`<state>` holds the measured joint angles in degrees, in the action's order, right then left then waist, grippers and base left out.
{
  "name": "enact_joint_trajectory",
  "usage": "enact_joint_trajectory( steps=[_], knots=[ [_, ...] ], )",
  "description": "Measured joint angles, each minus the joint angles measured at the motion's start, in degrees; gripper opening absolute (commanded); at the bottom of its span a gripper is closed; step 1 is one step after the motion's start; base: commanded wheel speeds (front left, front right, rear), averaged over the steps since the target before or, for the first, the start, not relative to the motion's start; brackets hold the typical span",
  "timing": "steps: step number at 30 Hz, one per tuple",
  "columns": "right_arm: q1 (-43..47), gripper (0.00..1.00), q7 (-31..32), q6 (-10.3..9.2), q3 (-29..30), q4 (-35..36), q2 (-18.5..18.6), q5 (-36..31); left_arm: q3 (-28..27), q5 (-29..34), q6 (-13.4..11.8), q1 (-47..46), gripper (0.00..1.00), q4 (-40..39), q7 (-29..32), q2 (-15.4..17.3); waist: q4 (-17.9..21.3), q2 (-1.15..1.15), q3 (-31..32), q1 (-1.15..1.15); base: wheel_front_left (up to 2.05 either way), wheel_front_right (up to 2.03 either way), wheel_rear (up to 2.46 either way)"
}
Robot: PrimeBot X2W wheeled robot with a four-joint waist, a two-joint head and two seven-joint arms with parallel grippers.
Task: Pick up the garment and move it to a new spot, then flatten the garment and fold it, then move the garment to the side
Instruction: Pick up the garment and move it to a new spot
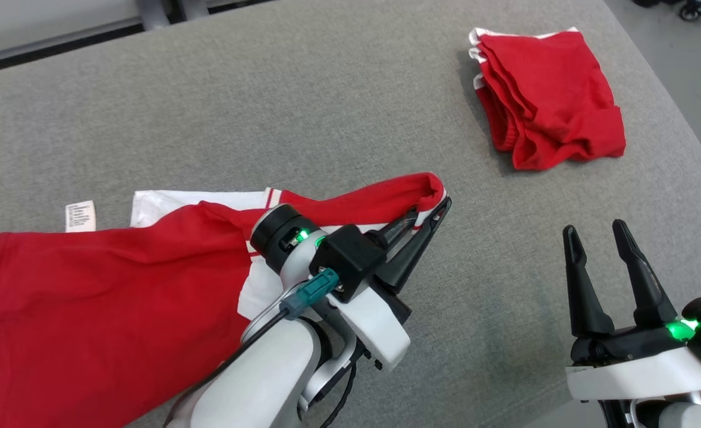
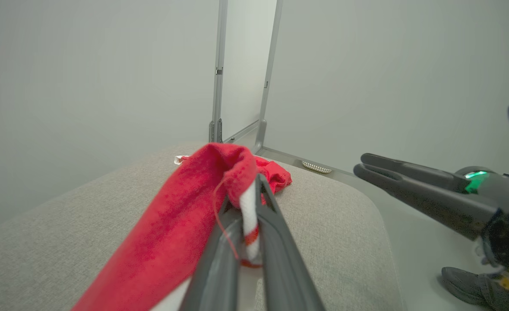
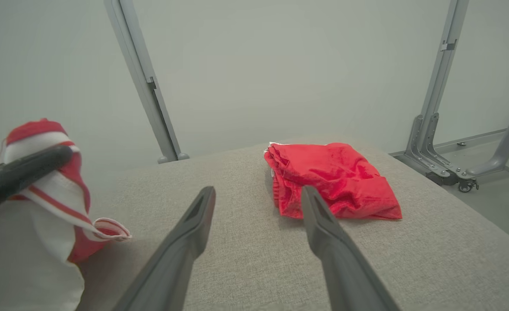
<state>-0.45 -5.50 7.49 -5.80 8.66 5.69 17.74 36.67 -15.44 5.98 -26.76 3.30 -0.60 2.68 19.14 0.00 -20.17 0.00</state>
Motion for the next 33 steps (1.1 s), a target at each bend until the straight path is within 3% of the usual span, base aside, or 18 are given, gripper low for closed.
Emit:
enact_joint_trajectory(
  steps=[3,4,5,15,21,30,33],
  knots=[
    [-0.99,1.00,-1.12,0.00,-0.51,-1.04,-0.57,0.42,1.75,-0.53,0.02,-0.99,0.01,3.86,1.40,0.07,1.70,0.00,-2.55,0.00,0.00,0.00,0.00],
    [-1.20,1.00,-1.31,0.00,-0.54,-1.44,-0.66,0.42,2.13,-0.47,0.01,-1.29,0.61,5.44,2.09,0.09,2.09,0.00,-3.27,0.00,0.00,0.00,0.00],
    [-1.42,1.00,-1.62,0.00,-0.68,-1.94,-0.71,0.47,2.31,-0.36,0.01,-1.60,1.00,6.38,1.69,0.19,2.37,0.00,-3.93,0.00,0.00,0.00,0.00],
    [-3.18,1.00,-2.07,0.00,-0.82,-3.34,0.63,-0.12,1.16,-1.44,-1.10,-2.28,1.00,7.16,-5.14,0.22,-1.42,0.00,-3.13,0.00,0.00,0.00,0.00],
    [-3.04,1.00,-0.55,0.00,-0.27,-2.24,1.80,-0.70,-4.72,-3.00,-5.39,-0.73,1.00,5.56,-9.42,1.86,-5.88,0.00,-0.32,0.00,0.00,0.00,0.00],
    [-1.24,1.00,2.78,0.00,0.92,-0.12,3.52,-1.34,-18.07,-7.22,-13.29,7.37,1.00,4.81,-13.22,7.66,-13.26,0.00,4.52,0.00,0.00,0.00,0.00],
    [-0.32,1.00,3.60,0.00,1.43,0.45,3.90,-1.35,-21.83,-8.42,-14.82,10.26,1.00,4.64,-13.69,9.23,-15.41,0.00,5.90,0.00,0.00,0.00,0.00]
  ],
)
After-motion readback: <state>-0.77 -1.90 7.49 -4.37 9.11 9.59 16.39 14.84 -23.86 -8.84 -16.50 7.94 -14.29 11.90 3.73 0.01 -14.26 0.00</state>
